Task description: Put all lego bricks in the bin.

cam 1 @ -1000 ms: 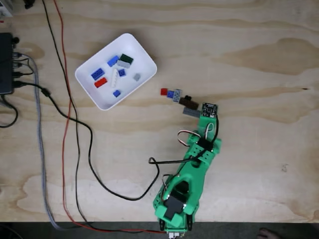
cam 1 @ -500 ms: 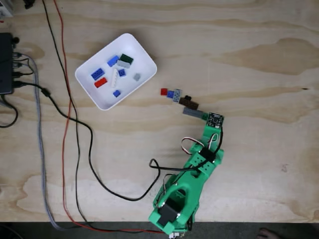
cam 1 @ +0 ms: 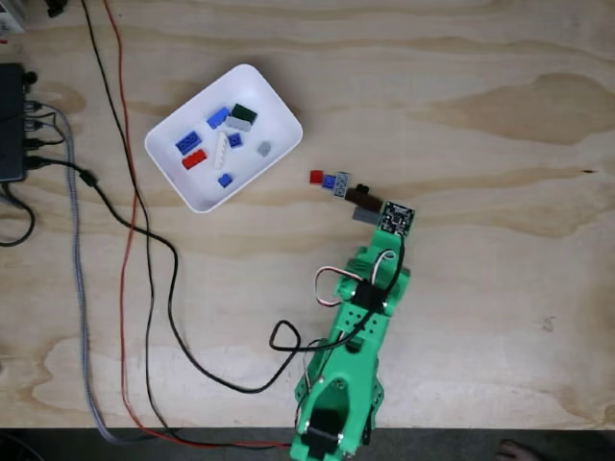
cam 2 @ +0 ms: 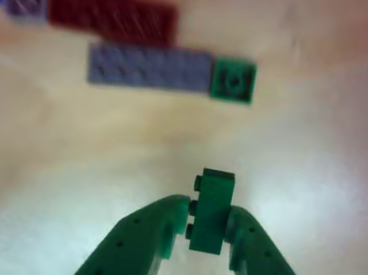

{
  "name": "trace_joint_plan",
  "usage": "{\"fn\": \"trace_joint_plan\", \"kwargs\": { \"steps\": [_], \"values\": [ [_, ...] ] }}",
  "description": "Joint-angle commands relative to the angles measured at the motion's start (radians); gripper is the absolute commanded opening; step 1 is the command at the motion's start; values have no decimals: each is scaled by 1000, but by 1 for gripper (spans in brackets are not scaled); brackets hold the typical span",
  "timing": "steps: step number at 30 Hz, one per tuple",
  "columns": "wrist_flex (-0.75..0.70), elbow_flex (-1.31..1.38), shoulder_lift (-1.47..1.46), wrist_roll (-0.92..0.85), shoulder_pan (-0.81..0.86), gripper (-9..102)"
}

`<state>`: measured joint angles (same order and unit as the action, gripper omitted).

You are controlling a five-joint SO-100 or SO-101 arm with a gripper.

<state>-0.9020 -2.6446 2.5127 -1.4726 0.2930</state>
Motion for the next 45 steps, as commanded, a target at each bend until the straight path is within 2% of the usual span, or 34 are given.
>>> {"fn": "trace_joint_plan", "kwargs": {
  "steps": [1, 7, 10, 13, 16, 17, 19, 20, 26, 28, 30, 33, 35, 37, 40, 42, 45],
  "values": [
    [-34, 426, 54, 331, -465, 0],
    [-95, 1140, -609, 405, -646, 0],
    [-121, 1425, -854, 379, -710, 0],
    [-130, 1640, -1069, 364, -735, 0],
    [-78, 1712, -1178, 357, -752, 1],
    [-64, 1718, -1198, 357, -755, 4],
    [-40, 1700, -1204, 385, -755, 21],
    [-34, 1687, -1187, 413, -750, 24],
    [-57, 1525, -1005, 407, -724, 22],
    [-52, 1483, -911, 483, -683, 21],
    [-52, 1313, -672, 586, -604, 16],
    [-219, 1026, -322, 712, -430, 10],
    [-339, 854, -247, 767, -324, 14],
    [-356, 672, -302, 778, -272, 21],
    [-179, 561, -511, 815, -287, 25],
    [-104, 646, -686, 871, -334, 25],
    [-132, 894, -914, 996, -396, 23]
  ]
}}
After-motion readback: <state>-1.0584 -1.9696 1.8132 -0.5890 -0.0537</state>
